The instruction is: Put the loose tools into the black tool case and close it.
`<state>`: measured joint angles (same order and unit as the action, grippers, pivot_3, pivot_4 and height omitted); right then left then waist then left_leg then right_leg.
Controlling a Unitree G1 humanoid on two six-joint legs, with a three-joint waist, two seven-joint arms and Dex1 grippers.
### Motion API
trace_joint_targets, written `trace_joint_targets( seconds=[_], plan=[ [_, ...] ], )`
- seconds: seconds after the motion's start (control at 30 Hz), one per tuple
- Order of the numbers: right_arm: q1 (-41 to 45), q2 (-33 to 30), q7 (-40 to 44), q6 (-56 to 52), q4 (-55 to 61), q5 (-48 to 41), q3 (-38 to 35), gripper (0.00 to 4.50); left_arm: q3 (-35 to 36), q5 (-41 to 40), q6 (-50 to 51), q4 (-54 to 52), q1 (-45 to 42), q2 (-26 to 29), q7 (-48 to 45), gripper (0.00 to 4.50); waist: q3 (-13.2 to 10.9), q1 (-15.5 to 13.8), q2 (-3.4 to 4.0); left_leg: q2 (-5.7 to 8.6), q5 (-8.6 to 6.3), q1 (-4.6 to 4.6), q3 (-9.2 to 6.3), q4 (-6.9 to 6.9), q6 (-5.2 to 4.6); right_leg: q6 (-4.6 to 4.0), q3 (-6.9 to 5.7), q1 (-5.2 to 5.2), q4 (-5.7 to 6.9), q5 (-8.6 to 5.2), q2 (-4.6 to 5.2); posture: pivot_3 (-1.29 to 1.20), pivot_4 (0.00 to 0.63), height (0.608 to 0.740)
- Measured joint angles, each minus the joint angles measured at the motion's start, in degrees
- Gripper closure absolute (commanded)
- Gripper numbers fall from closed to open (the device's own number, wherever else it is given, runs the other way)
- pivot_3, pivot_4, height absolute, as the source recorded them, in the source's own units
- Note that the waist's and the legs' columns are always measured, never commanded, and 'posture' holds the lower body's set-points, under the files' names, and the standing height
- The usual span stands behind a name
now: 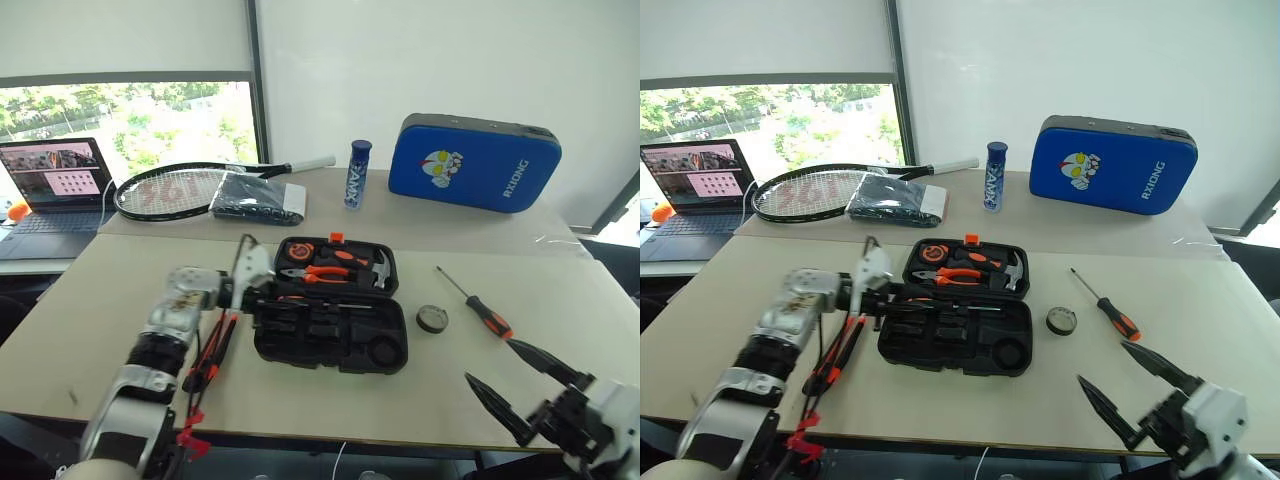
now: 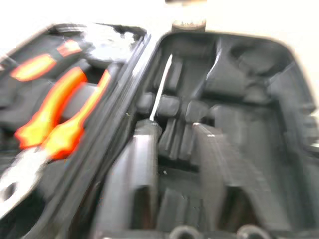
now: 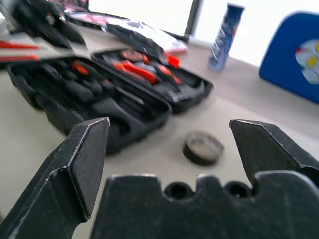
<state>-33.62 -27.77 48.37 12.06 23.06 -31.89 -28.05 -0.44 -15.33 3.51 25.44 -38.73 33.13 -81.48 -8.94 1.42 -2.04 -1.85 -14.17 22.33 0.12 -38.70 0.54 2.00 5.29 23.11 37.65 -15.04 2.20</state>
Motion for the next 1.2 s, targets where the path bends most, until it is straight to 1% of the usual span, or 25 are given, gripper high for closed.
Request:
trace_joint_targets(
  seconds=[0.03, 0.07, 0.1, 0.13, 0.17, 0.33, 0.43, 0.53, 0.6, 0.63, 0.7, 0.8, 0.93, 1.03, 1.1, 1.13, 1.17, 1.2],
  plan=[
    [-1.68, 0.60, 0.48, 0.69, -1.64, -0.11, -1.72, 0.00, 2.43, -2.16, -0.21, -1.58, 3.67, 3.09, -2.11, 1.24, 0.03, 0.12, 0.06, 0.00, -0.01, -0.07, 0.04, 0.03, -0.01, 0.00, 0.04, -0.02, 0.00, -0.02, 0.01, 0.00, 0.150, 0.740],
    [-2.15, 0.83, 0.57, 0.91, -2.20, -0.23, -2.28, 0.00, 3.03, -2.66, -0.30, -1.78, 4.84, 3.94, -2.66, 1.04, 0.03, 0.16, 0.07, -0.01, -0.01, -0.09, 0.05, 0.05, -0.01, 0.00, 0.05, -0.03, 0.00, -0.02, 0.01, 0.00, 0.150, 0.740],
    [-3.22, 1.38, 0.93, 1.49, -3.58, -0.34, -3.27, 0.00, 4.38, -3.40, -0.35, -2.36, 7.54, 5.56, -3.68, 0.58, 0.02, 0.14, 0.08, -0.01, -0.01, -0.10, 0.05, 0.04, -0.01, 0.03, 0.03, -0.05, -0.01, -0.04, 0.03, 0.00, 0.150, 0.740],
    [-3.70, 2.02, 1.43, 2.45, -4.77, -0.33, -4.08, 0.00, 5.85, -4.64, -0.11, -3.07, 11.11, 7.46, -4.39, 0.26, 0.02, 0.22, 0.08, -0.05, -0.01, -0.12, 0.08, 0.04, -0.01, 0.16, 0.04, -0.04, -0.02, -0.13, 0.02, 0.00, 0.150, 0.740],
    [-4.94, 2.78, 1.61, 3.12, -6.39, -0.28, -4.92, 0.00, 7.56, -5.30, 0.28, -3.03, 14.00, 9.02, -4.76, 0.06, 0.01, 0.26, 0.09, -0.07, -0.01, -0.12, 0.08, 0.04, -0.01, 0.20, 0.03, -0.04, 0.00, -0.18, 0.02, 0.00, 0.150, 0.740],
    [-4.73, 3.68, 1.20, 4.42, -12.03, 0.80, -6.18, 0.00, 15.07, -8.18, 0.22, -3.23, 20.22, 13.47, -3.97, 0.06, -0.03, -0.05, 0.07, -0.10, 0.00, -0.17, 0.11, 0.02, -0.01, 0.28, 0.04, -0.05, -0.02, -0.25, 0.13, 0.00, 0.150, 0.740],
    [-0.30, 1.80, -0.76, 3.44, -12.72, 0.93, -6.51, 0.00, 18.13, -10.22, 0.54, -6.11, 24.65, 14.21, -3.37, 0.06, -0.04, 0.08, 0.21, -0.12, 0.00, -0.27, 0.29, 0.02, -0.01, 0.36, 0.19, -0.07, 0.00, -0.26, 0.26, 0.00, 0.150, 0.740],
    [6.13, -4.84, -2.71, -2.41, -12.69, 0.87, -6.31, 0.00, 19.38, -12.20, 1.37, -9.95, 28.60, 14.13, -3.00, 0.06, -0.05, 0.75, 0.22, -0.12, 0.00, -0.27, 0.40, 0.01, -0.01, 0.38, 0.25, -0.06, 0.01, -0.24, 0.26, 0.00, 0.150, 0.740],
    [12.85, -12.68, -4.70, -11.24, -13.48, 0.94, -5.04, 0.00, 19.88, -14.17, 2.56, -12.49, 30.38, 13.97, -2.89, 0.06, -0.06, 1.03, 0.21, -0.09, 0.00, -0.32, 0.44, 0.01, -0.01, 0.14, 0.25, -0.06, 0.02, -0.09, 0.21, 0.00, 0.150, 0.740],
    [15.24, -15.59, -5.33, -14.83, -14.32, 1.27, -4.19, 0.00, 19.73, -14.47, 3.06, -13.52, 30.53, 13.84, -2.87, 0.06, -0.06, 1.10, 0.21, -0.07, 0.00, -0.29, 0.44, 0.01, -0.01, 0.04, 0.26, -0.06, 0.02, -0.03, 0.21, 0.00, 0.150, 0.740],
    [23.51, -22.80, -4.72, -22.55, -18.68, 2.70, 0.21, 0.00, 19.42, -15.69, 4.06, -15.85, 31.24, 13.56, -2.83, 0.06, -0.07, 1.12, 0.20, -0.06, 0.00, -0.29, 0.42, 0.02, -0.01, 0.00, 0.27, -0.03, 0.01, -0.02, 0.11, 0.00, 0.150, 0.740],
    [35.97, -29.03, -1.83, -31.37, -26.58, 5.85, 8.64, 0.00, 18.45, -16.41, 4.38, -18.58, 31.42, 12.09, -2.21, 0.06, -0.09, 0.89, 0.21, -0.04, -0.01, -0.15, 0.34, 0.07, -0.04, -0.01, 0.23, 0.05, -0.03, -0.03, 0.04, 0.00, 0.150, 0.740],
    [50.23, -29.58, 2.20, -38.69, -35.70, 9.90, 19.42, 0.00, 16.98, -16.59, 5.11, -21.21, 31.66, 10.63, -0.87, 0.06, -0.12, 0.73, 0.24, -0.01, -0.10, 0.07, 0.28, 0.07, -0.17, 0.01, 0.18, 0.17, -0.14, -0.05, 0.08, 0.00, 0.150, 0.740],
    [57.43, -29.12, 4.54, -41.58, -40.75, 12.79, 25.00, 0.00, 16.64, -16.79, 5.32, -22.46, 32.12, 10.41, -0.31, 0.06, -0.13, 0.88, 0.25, 0.01, -0.18, 0.08, 0.30, 0.07, -0.30, 0.04, 0.18, 0.17, -0.21, -0.04, 0.14, 0.00, 0.150, 0.740],
    [61.94, -27.84, 5.09, -42.57, -44.61, 14.92, 27.45, 0.00, 16.57, -16.83, 5.42, -22.82, 32.50, 10.34, 0.05, 0.06, -0.14, 1.02, 0.25, 0.02, -0.18, 0.08, 0.31, 0.07, -0.30, 0.05, 0.19, 0.17, -0.22, -0.03, 0.16, 0.00, 0.150, 0.740],
    [65.28, -26.75, 5.16, -42.54, -48.32, 17.10, 29.48, 0.50, 16.43, -16.85, 5.43, -23.31, 32.80, 10.22, 0.29, 0.00, -0.15, 1.10, 0.25, 0.02, -0.18, 0.07, 0.32, 0.06, -0.30, 0.05, 0.18, 0.17, -0.22, -0.02, 0.16, 0.00, 0.150, 0.740],
    [67.39, -26.06, 5.24, -42.38, -51.22, 18.94, 31.10, 0.71, 16.33, -16.87, 5.43, -23.62, 32.96, 10.10, 0.48, 0.00, -0.15, 1.13, 0.26, 0.01, -0.18, 0.06, 0.33, 0.07, -0.30, 0.04, 0.18, 0.17, -0.21, -0.02, 0.16, 0.00, 0.150, 0.740],
    [69.07, -25.46, 5.36, -42.10, -54.11, 20.57, 32.43, 1.05, 16.34, -16.91, 5.43, -23.79, 33.22, 10.07, 0.63, 0.00, -0.16, 1.16, 0.26, 0.01, -0.18, 0.06, 0.33, 0.07, -0.30, 0.04, 0.18, 0.17, -0.21, -0.02, 0.16, 0.00, 0.150, 0.740]
  ],
)
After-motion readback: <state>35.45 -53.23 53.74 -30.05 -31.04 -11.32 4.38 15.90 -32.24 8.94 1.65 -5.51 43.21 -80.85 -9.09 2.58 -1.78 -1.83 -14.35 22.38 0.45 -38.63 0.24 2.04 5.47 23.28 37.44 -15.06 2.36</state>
